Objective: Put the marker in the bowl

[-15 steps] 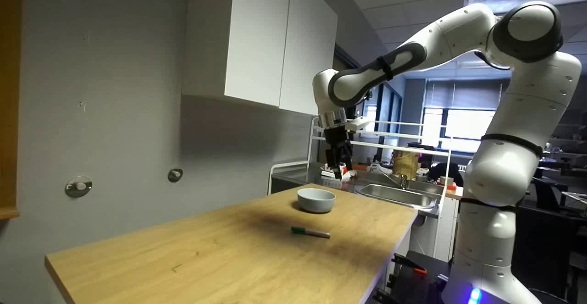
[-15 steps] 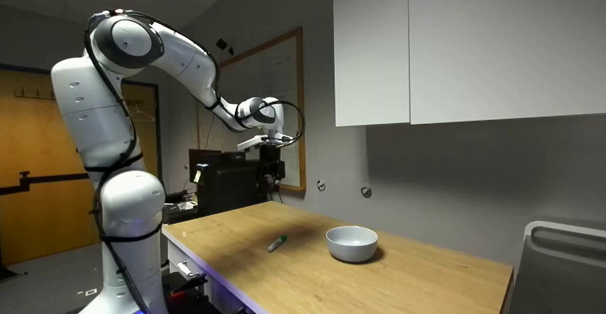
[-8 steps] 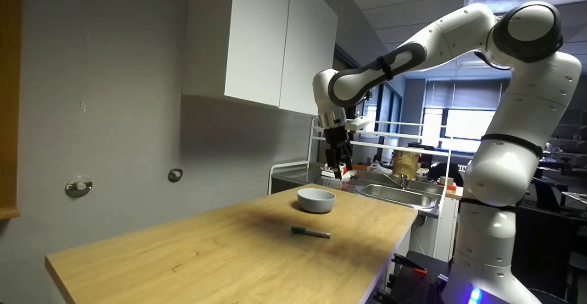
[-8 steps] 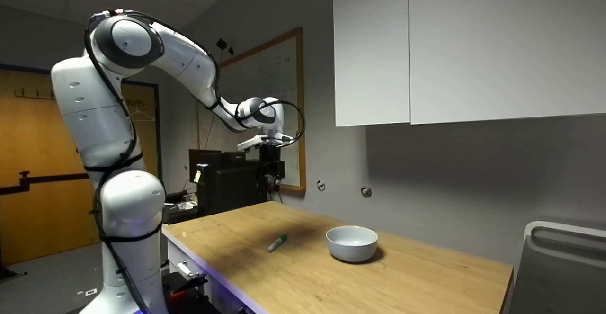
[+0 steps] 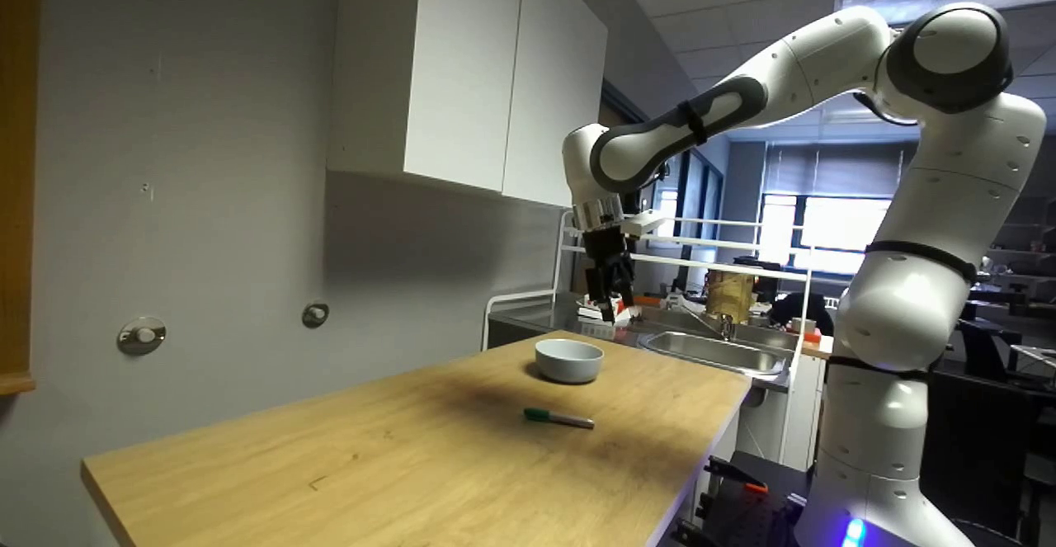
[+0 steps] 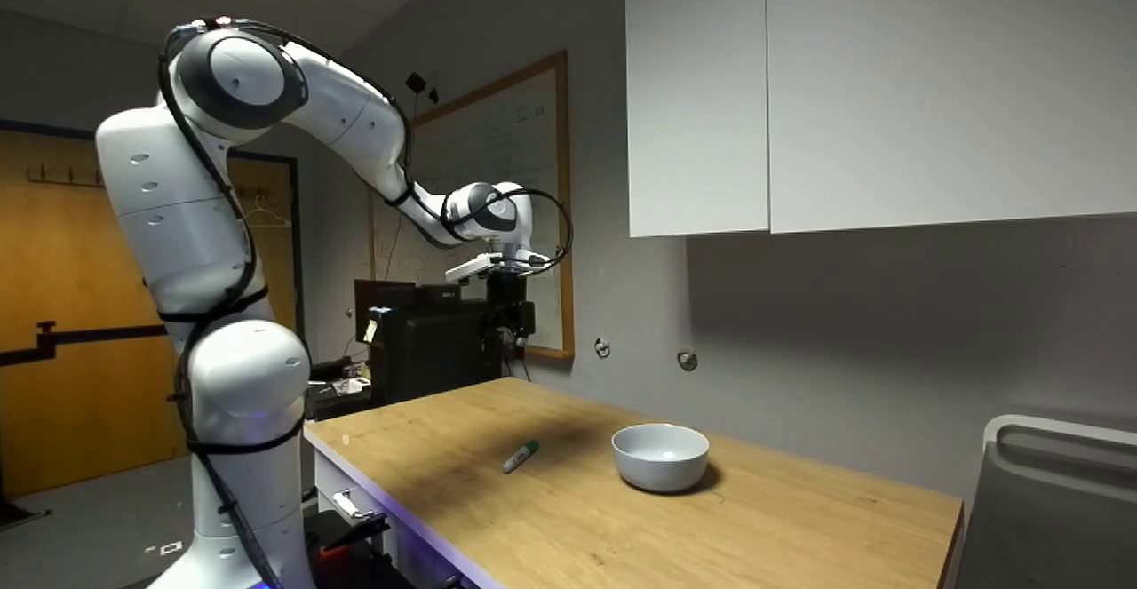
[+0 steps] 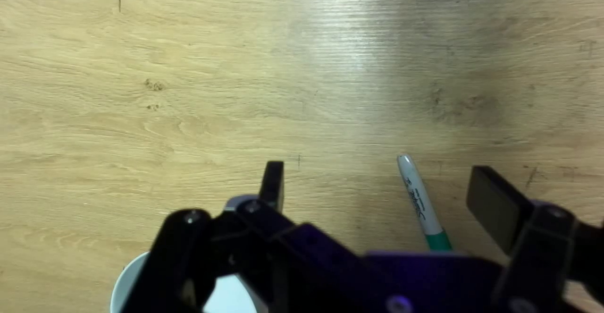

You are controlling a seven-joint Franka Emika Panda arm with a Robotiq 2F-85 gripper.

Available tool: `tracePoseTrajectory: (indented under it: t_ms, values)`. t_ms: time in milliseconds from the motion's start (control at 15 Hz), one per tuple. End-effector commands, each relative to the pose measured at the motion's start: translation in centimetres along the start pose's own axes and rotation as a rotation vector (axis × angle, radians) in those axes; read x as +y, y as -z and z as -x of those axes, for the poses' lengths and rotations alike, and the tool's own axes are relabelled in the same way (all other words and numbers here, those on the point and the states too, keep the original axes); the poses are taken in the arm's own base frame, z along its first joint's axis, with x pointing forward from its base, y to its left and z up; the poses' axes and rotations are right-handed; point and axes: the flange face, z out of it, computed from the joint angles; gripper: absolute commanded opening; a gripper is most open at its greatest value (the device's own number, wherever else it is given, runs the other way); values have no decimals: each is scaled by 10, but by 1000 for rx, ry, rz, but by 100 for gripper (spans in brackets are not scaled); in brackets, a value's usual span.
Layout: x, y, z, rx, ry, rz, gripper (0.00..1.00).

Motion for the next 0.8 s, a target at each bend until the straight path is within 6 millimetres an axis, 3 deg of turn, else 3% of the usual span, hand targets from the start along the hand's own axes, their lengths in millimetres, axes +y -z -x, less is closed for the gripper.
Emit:
tracePoseTrajectory:
  t_ms: [0,333,733]
  values:
    - [0,0,-1,-2,-2,3,100]
    - [0,-8,-11,13,13,-4,100]
    - [-13,-42,-47,61,101,-94,100]
